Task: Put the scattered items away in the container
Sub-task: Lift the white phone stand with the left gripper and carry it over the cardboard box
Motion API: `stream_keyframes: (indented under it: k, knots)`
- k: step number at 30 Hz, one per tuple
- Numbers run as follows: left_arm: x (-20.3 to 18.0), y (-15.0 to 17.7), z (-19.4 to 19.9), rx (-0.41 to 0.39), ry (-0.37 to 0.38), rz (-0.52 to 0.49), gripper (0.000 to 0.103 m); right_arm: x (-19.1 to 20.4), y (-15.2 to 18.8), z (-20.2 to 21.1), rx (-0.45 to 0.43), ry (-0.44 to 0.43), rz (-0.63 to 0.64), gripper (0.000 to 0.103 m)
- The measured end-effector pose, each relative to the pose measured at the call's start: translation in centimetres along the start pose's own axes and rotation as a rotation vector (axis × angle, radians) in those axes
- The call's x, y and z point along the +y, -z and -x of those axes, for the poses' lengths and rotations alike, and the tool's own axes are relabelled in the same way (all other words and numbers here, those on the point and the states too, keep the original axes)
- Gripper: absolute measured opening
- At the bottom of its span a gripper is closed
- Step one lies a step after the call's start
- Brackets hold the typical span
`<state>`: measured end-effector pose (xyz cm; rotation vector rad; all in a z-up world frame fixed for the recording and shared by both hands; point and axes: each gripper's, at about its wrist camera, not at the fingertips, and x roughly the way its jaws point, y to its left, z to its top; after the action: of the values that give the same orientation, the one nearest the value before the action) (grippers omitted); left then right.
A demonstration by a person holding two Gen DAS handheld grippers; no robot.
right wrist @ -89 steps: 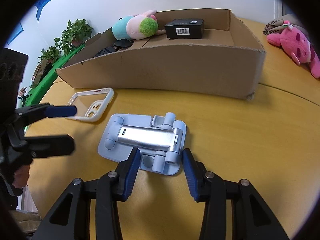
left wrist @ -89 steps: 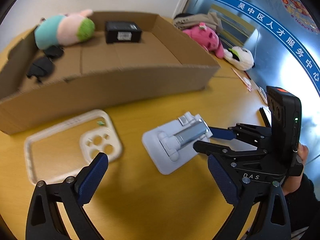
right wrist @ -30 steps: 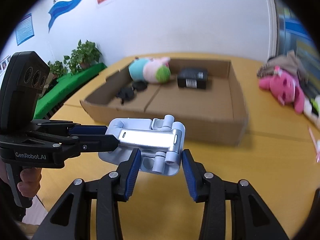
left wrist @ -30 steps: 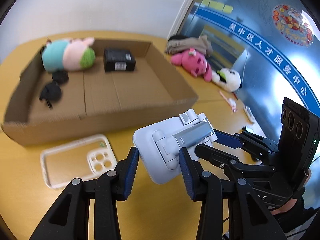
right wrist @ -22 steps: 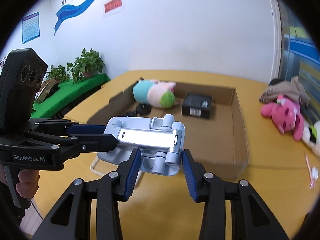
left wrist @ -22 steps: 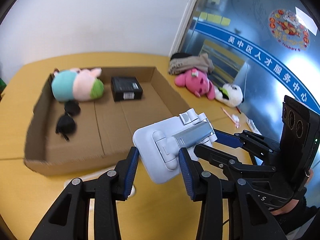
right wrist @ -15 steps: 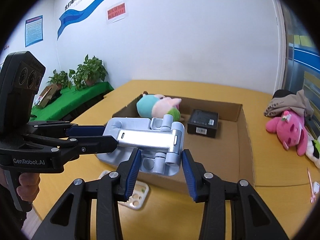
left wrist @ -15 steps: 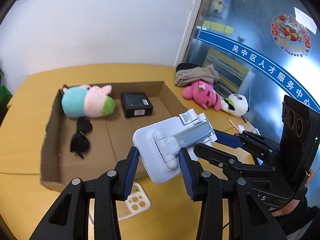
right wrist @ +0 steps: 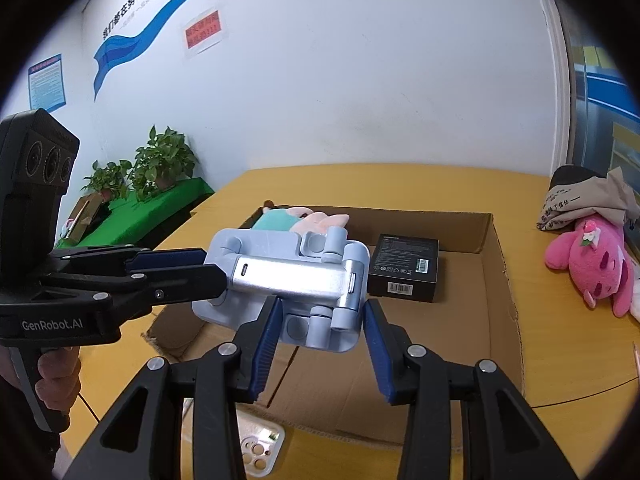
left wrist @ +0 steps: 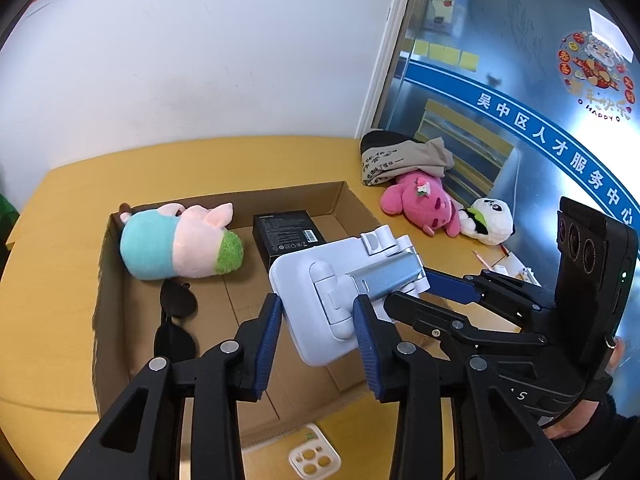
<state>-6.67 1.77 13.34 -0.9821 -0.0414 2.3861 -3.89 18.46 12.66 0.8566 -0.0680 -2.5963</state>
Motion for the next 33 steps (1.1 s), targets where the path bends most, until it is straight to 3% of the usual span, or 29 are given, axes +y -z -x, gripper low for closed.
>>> stream_keyframes:
  k: [16, 31, 32, 33]
  knots:
    - [6.0, -2.3, -9.4, 0.12, 0.012, 0.07, 0.039, -2.9, -1.7, -10.4, 0.148, 0.013, -0.05, 0.04]
    - [9.8, -0.4, -16.2, 0.294, 0.005, 0.155, 0.037, -4.7, -0.2, -18.5, 0.402, 0.012, -0.091, 0.041]
    - [10.2, -0.2, -16.5, 0.308, -0.002, 0.159, 0.035, -4.6, -0.1, -19.0, 0.422, 0.009, -0.091, 0.041]
    - [10.3, 0.0, -17.0, 0.333, 0.009, 0.166, 0.017, -4.6, 0.0, -19.3, 0.437, 0.005, -0.091, 0.041]
